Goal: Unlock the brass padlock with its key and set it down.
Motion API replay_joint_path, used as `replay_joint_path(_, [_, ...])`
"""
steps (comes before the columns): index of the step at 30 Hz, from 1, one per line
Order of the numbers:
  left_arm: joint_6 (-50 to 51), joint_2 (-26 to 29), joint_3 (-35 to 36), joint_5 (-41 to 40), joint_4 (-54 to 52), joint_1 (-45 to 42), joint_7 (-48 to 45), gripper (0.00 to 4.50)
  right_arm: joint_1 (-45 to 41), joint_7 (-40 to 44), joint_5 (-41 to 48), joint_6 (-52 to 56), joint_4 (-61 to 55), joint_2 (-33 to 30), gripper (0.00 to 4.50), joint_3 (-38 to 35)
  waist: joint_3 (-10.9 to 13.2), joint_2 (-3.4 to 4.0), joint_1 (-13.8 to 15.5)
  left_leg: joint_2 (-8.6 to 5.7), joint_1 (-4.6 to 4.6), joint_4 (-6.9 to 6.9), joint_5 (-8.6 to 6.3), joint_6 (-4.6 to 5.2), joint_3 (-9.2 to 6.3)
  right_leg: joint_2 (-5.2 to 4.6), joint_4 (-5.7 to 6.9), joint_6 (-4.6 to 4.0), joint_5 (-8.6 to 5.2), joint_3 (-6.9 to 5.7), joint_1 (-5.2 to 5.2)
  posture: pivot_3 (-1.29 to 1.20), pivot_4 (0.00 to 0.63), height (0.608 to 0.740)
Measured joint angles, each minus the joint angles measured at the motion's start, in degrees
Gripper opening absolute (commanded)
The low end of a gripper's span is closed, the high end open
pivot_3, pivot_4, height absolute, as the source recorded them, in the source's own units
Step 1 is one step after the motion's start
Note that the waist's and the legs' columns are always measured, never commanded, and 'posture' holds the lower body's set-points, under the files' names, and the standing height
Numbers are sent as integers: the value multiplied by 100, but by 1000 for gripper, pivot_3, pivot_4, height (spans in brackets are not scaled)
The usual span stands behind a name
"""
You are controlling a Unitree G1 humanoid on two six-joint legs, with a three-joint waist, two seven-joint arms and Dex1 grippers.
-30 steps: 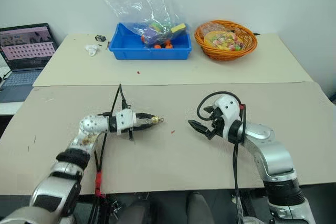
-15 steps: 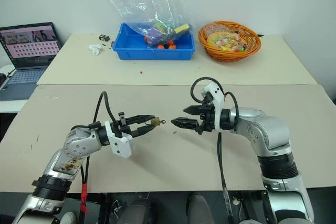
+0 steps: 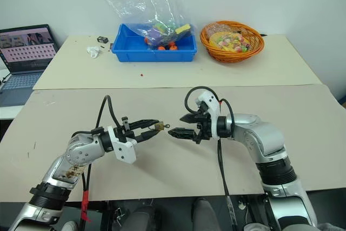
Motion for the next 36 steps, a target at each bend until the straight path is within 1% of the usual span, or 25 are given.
replay_joint_path(6, [21, 57, -53, -2, -54, -2, 44, 815, -18, -11, 92, 121, 0, -1, 4500, 0, 0, 0, 0, -1, 0, 0, 0, 0, 0, -1, 0, 0, 0, 0, 0, 0, 150, 735])
replay_joint_path(10, [22, 78, -58, -2, -83, -2, 75, 815, -19, -17, 96, 132, -1, 0, 3510, 0, 0, 0, -1, 0, 0, 0, 0, 0, 0, 0, 0, 0, 0, 0, 0, 0, 150, 735])
replay_joint_path(12, [27, 88, -58, -3, -100, -2, 77, 815, -19, -28, 98, 142, -2, 5, 2709, 0, 0, 0, -6, 0, 0, 0, 0, 0, 0, 0, 0, 0, 0, 0, 0, 0, 150, 735])
replay_joint_path(14, [42, 91, -59, -4, -105, -1, 78, 815, -19, -59, 102, 154, -3, 39, 2148, 0, 0, 0, -6, 0, 0, 0, 0, 0, 0, 0, 0, 0, 0, 0, 0, 0, 150, 735])
replay_joint_path(16, [80, 95, -60, -7, -110, -1, 78, 815, -22, -87, 110, 181, -15, 67, 1281, 1, 0, 0, -4, 0, 0, 0, 0, 0, 0, 0, 0, 0, 0, 0, 0, 0, 150, 735])
replay_joint_path(19, [142, 113, -60, -7, -111, 0, 79, 815, -43, -88, 128, 227, -41, 72, 415, 1, 0, 0, -4, 0, 0, 0, 0, 0, 0, 0, 0, 0, 0, 0, 0, 0, 150, 735])
replay_joint_path(20, [151, 114, -59, -7, -110, 0, 88, 815, -48, -86, 167, 251, -59, 78, 61, 3, 0, 0, -4, 0, 0, -1, 0, 0, 0, 0, 0, 0, 0, 0, 0, 0, 150, 735])
replay_joint_path(27, [215, 161, -51, -14, -121, 11, 136, 815, -52, -178, 251, 345, -110, 145, 61, 4, 0, 0, -5, 0, 0, -1, 0, 0, 0, 0, 0, 0, 0, 0, -2, 0, 150, 735])
replay_joint_path(34, [256, 206, -47, -16, -122, 24, 147, 815, -57, -473, 323, 665, -224, 349, 61, -79, 0, 1, -3, 0, 0, -1, 0, 0, 0, 0, 1, 0, 0, 0, -2, 0, 150, 735])
replay_joint_path(36, [262, 232, -45, -14, -122, 26, 147, 815, -94, -608, 386, 899, -232, 453, 61, -148, 0, 1, -7, 0, 0, -2, 0, 0, 0, 0, 1, 0, 0, 0, -3, 0, 150, 735])
